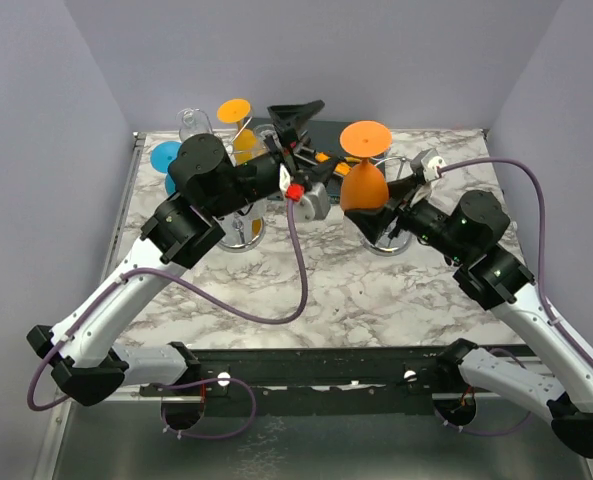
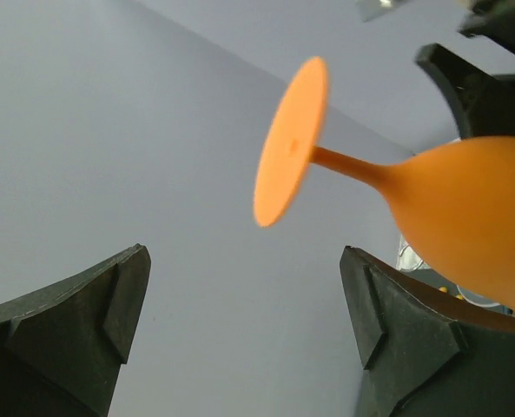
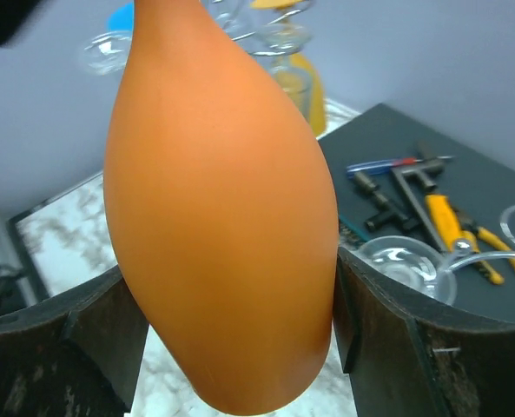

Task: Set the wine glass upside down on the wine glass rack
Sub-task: Turn the wine glass upside down at the wine rack.

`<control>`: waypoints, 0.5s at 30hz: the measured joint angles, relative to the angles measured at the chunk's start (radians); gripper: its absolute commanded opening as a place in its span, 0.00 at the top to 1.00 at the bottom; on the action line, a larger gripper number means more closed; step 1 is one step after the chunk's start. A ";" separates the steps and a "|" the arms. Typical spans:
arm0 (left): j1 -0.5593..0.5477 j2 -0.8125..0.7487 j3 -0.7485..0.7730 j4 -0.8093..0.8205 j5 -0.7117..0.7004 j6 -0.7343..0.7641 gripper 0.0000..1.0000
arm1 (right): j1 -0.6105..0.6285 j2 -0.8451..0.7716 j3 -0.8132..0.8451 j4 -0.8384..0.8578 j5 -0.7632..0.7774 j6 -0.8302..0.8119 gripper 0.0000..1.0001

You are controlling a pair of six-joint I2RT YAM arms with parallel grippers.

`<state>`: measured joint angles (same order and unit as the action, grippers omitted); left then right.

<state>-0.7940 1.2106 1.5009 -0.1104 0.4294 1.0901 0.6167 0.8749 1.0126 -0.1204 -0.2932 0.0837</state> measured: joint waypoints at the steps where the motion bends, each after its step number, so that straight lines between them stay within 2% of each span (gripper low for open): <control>1: 0.000 0.009 0.024 -0.009 -0.026 -0.029 0.01 | 0.000 0.009 0.003 0.008 0.045 -0.008 0.32; 5: 0.032 0.074 0.241 -0.102 -0.238 -0.222 0.01 | 0.000 0.100 0.063 0.032 0.211 -0.053 0.31; 8: 0.101 0.139 0.436 -0.212 -0.389 -0.337 0.01 | -0.003 0.158 0.090 0.070 0.329 -0.101 0.32; 11: 0.257 0.189 0.600 -0.314 -0.459 -0.453 0.01 | -0.036 0.190 0.107 0.106 0.397 -0.132 0.32; 15: 0.460 0.174 0.629 -0.424 -0.500 -0.570 0.01 | -0.176 0.210 0.142 0.153 0.423 -0.125 0.33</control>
<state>-0.3336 1.3849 2.1304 -0.5346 -0.0708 0.5198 0.4404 1.0851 1.1549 0.0322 0.1303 -0.0414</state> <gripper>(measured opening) 0.987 0.727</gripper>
